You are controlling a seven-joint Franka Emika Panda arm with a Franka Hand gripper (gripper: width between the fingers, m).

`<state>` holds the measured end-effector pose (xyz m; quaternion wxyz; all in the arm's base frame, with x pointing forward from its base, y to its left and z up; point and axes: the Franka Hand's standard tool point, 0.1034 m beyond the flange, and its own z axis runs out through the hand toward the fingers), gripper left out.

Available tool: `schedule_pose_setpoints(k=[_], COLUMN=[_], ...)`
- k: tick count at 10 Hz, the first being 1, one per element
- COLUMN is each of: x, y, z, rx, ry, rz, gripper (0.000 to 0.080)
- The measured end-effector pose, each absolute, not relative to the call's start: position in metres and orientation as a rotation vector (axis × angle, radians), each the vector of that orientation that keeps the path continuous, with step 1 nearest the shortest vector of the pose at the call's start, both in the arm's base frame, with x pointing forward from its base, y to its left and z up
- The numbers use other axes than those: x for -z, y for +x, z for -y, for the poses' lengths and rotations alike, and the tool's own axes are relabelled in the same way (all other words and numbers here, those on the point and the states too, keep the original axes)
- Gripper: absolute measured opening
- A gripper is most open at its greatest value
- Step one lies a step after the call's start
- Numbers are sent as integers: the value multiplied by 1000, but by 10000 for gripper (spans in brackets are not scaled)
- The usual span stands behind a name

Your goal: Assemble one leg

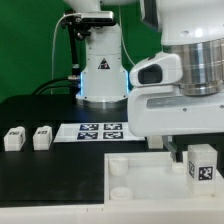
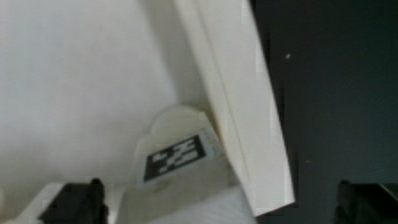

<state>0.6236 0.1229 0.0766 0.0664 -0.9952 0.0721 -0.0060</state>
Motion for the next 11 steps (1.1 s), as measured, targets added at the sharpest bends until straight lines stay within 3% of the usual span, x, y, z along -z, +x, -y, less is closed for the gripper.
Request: schedule_pose_setpoints(k=[3,4,5,6,7,11], x=[-77,-77,-77,-77,-76,-76], y=[626,626,626,626,626,627], z=[-123,-123,-124,-122,-120,-115], rx=[43,43,34,22,14,-49], ry=[-3004,-3004,-2991,-2971,-2952,-2709], rz=[-115,-111,-242,-426,-548,-1245], gripper=[649,527,527,388,311,309])
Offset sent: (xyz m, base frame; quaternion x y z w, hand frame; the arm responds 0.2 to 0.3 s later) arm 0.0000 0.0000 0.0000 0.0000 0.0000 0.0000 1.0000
